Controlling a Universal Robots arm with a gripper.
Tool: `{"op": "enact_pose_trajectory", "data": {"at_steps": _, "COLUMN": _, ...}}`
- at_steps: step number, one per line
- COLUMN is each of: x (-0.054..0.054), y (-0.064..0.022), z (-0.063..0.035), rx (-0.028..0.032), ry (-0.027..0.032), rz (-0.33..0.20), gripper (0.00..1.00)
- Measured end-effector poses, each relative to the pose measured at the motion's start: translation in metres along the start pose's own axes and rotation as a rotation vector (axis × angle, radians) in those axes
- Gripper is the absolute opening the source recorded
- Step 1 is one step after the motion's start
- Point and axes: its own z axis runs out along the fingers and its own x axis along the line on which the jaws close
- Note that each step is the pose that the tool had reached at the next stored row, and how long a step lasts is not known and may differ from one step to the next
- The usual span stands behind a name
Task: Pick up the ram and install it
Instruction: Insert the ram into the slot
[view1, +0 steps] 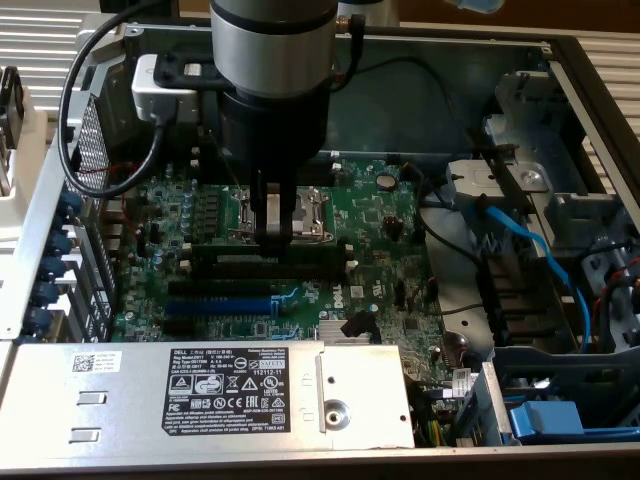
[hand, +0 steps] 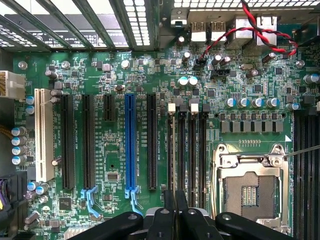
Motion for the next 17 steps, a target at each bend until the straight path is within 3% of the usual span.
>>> {"op": "enact_pose_trajectory", "data": {"at_steps": 17, "x": 0.0, "y": 0.0, "z": 0.0, "rx": 0.0003, "ry": 0.0, "rz": 0.0, "gripper": 0.12}}
